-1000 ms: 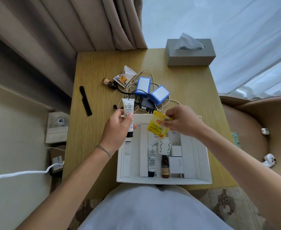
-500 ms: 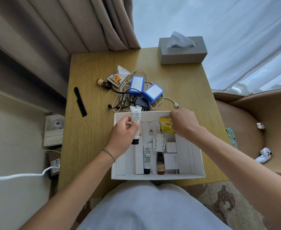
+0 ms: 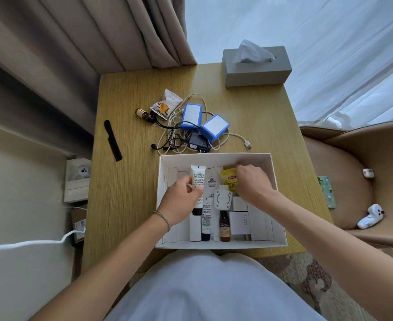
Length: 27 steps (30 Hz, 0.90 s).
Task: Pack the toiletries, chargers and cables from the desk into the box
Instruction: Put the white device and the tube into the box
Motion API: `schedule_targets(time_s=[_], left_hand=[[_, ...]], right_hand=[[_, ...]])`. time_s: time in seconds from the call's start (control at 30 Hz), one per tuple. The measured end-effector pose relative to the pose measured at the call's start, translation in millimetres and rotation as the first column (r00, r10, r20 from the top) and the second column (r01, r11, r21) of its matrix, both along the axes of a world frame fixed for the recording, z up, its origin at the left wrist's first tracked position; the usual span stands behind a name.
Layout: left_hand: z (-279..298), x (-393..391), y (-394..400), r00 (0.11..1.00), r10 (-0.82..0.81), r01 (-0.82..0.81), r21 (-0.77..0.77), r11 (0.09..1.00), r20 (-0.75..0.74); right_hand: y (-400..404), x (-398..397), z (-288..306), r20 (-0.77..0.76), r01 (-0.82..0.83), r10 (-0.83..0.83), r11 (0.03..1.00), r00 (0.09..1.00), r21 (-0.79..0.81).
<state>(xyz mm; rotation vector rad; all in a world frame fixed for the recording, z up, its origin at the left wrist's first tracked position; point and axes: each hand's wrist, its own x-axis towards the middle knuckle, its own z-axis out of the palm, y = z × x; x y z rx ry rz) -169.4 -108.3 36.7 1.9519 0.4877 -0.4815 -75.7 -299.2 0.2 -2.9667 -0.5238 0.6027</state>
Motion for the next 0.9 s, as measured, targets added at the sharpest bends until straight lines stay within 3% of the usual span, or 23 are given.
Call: schedule_targets(time_s=[0.13, 0.4, 0.77, 0.9], left_hand=[[-10.9, 0.2, -6.6, 0.998, -0.004, 0.004, -0.004, 1.0, -0.063], [-37.9, -0.1, -16.2, 0.977, -0.171, 0.19, 0.163, 0.968, -0.124], [-64.0, -3.8, -36.1, 0.956, -0.255, 0.281, 0.205, 0.937, -0.147], [-67.7, -7.7, -41.9, 0.928, -0.351, 0.372, 0.324, 0.87, -0.125]], right_hand=[[-7.0, -12.4, -10.1, 0.047, -0.01, 0.007, 0.998, 0.999, 0.059], [-1.5, -11.7, -12.4, -0.045, -0.068, 0.065, 0.995, 0.997, -0.07], [-11.6, -10.1, -4.5, -0.014, -0.028, 0.029, 0.998, 0.999, 0.051], [-11.3, -13.0, -0.8, -0.012, -0.031, 0.032, 0.995, 0.999, 0.097]])
